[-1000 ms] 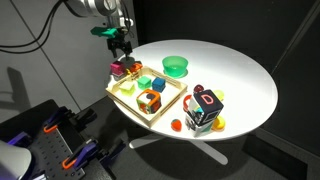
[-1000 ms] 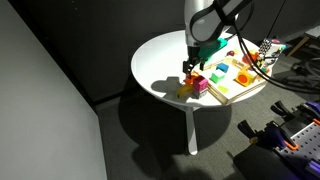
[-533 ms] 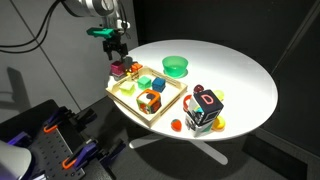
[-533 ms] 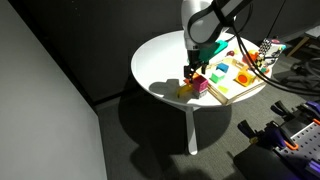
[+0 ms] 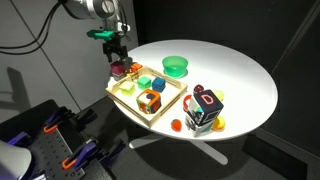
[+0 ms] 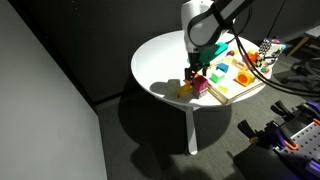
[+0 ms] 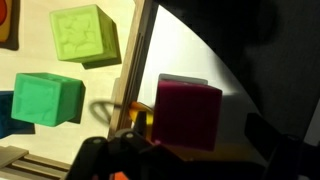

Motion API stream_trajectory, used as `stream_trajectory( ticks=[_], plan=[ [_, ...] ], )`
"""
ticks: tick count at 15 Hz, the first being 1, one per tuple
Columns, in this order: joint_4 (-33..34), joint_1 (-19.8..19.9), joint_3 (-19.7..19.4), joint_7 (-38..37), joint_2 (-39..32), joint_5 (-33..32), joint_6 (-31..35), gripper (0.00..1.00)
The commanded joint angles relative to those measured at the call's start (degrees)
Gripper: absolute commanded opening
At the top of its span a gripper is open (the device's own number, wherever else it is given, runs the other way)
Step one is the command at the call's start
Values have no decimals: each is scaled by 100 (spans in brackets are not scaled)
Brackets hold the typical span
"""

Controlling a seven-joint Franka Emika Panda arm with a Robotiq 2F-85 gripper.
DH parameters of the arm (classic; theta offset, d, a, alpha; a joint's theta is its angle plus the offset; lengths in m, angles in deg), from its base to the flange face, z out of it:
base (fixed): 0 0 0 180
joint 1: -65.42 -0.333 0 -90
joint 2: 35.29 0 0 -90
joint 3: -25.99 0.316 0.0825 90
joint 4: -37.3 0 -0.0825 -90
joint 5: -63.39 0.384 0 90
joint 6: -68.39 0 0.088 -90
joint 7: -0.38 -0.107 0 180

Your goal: Put the pink block on the tray

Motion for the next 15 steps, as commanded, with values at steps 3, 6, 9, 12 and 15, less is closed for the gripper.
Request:
stream_trajectory(
  ticks=[3, 6, 9, 12, 15],
  plan=[
    [121, 14, -33, -35, -94, 29, -167, 100],
    [149, 22, -65, -21, -142, 9, -194, 100],
    [219, 6, -109, -16, -216, -47, -304, 71],
    [277, 8, -115, 44, -248, -74, -449, 50],
    [274, 16, -107, 79, -181, -85, -539, 31]
  ],
)
